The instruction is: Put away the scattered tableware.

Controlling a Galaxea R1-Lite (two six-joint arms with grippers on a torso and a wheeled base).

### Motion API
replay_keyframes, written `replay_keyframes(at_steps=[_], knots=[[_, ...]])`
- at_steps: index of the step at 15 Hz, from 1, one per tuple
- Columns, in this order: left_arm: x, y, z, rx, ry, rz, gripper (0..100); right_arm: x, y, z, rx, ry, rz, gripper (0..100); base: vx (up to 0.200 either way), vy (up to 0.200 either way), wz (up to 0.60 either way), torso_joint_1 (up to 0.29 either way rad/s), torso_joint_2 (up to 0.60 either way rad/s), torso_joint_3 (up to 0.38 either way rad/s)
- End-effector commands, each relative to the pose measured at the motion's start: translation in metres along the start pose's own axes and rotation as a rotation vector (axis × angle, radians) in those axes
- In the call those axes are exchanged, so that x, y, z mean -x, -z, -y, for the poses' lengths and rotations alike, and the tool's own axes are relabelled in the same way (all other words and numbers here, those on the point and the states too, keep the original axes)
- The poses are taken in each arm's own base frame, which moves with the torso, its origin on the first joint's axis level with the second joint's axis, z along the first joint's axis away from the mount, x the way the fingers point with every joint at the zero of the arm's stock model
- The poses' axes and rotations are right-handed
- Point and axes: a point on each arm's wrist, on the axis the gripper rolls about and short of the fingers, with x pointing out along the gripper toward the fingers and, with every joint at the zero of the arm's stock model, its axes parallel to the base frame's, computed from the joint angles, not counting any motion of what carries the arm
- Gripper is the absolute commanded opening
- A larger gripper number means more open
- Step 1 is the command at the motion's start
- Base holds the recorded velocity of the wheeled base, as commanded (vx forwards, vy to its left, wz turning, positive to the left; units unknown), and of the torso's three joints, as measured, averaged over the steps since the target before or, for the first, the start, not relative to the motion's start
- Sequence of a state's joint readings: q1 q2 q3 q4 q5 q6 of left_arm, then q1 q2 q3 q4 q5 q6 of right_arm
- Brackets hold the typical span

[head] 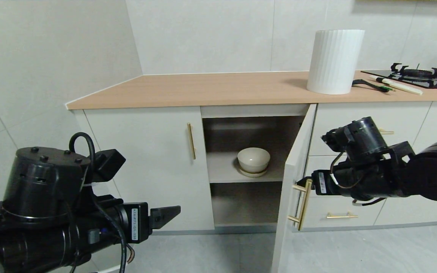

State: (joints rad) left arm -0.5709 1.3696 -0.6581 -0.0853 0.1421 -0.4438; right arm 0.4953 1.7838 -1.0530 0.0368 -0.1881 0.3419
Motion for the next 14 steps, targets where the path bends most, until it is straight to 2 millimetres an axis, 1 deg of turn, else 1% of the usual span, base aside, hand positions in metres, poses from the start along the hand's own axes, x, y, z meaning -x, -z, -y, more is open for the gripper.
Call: replay_keyframes(at_steps=[1, 3, 5, 8, 11, 14], knots=[[0.003, -0.001, 0.000, 0.001, 0.005, 0.012, 100, -0.029, -0.005, -0.019, 0.023, -0.025, -0.023, 100, 0.000, 0.000, 0.00, 0.000, 0.00, 0.000], [0.006, -0.002, 0.000, 0.000, 0.012, 0.023, 100, -0.038, -0.010, -0.030, 0.027, -0.059, -0.020, 100, 0.000, 0.000, 0.00, 0.000, 0.00, 0.000], [0.008, -0.003, 0.000, 0.001, 0.015, 0.030, 100, -0.046, -0.012, -0.034, 0.018, -0.070, -0.018, 100, 0.000, 0.000, 0.00, 0.000, 0.00, 0.000], [0.008, -0.003, 0.000, 0.000, 0.015, 0.030, 100, -0.079, -0.008, -0.041, -0.068, -0.108, 0.035, 100, 0.000, 0.000, 0.00, 0.000, 0.00, 0.000], [0.008, -0.003, 0.000, 0.000, 0.015, 0.030, 100, -0.101, -0.007, -0.045, -0.097, -0.135, 0.107, 100, 0.000, 0.000, 0.00, 0.000, 0.00, 0.000], [0.007, -0.002, 0.000, -0.001, 0.013, 0.025, 100, -0.109, -0.009, -0.047, -0.146, -0.152, 0.151, 100, 0.000, 0.000, 0.00, 0.000, 0.00, 0.000]])
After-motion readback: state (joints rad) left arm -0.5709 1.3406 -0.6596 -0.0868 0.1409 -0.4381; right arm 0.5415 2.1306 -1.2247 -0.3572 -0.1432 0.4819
